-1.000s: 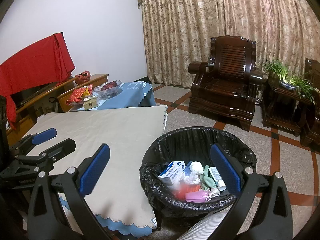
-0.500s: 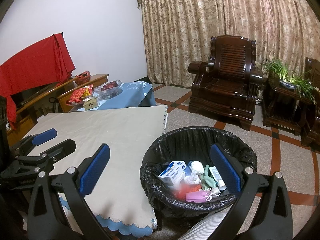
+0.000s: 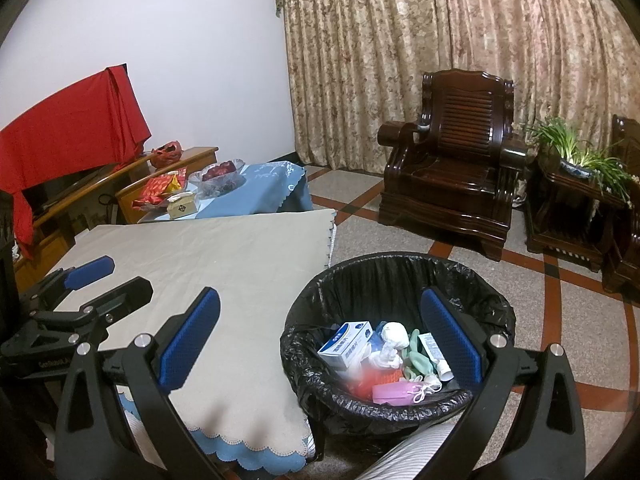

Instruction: Collect trash

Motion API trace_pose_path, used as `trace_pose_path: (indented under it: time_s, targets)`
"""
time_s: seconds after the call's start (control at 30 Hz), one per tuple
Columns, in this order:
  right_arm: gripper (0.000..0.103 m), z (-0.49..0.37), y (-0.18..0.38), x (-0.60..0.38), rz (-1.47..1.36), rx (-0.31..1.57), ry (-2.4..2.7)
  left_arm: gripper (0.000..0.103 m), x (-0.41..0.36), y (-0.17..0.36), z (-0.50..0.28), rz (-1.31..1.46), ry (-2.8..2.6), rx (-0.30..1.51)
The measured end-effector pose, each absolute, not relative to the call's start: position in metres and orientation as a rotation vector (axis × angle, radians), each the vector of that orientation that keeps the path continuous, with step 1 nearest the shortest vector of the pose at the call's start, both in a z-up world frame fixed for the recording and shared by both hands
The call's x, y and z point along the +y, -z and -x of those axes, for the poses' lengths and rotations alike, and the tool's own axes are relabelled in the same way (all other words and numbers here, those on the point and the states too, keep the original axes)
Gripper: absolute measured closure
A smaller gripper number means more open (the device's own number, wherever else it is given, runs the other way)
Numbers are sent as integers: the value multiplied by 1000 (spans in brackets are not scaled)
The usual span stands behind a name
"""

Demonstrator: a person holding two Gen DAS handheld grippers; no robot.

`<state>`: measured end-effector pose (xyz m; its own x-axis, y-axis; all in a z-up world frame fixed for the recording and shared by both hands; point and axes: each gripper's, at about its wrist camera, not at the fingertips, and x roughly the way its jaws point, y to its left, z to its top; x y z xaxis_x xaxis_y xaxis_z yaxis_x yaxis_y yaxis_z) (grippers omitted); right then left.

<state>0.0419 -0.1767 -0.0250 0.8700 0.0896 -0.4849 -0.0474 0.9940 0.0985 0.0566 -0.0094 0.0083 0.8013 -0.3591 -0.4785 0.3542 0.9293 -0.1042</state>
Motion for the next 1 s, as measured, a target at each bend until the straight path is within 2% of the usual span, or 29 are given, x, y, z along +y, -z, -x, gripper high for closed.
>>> trace_pose_path:
  time_s: [1.0]
  targets:
    - [5, -43, 31, -171, -88, 519, -76, 6, -10, -7, -56, 8, 385, 522]
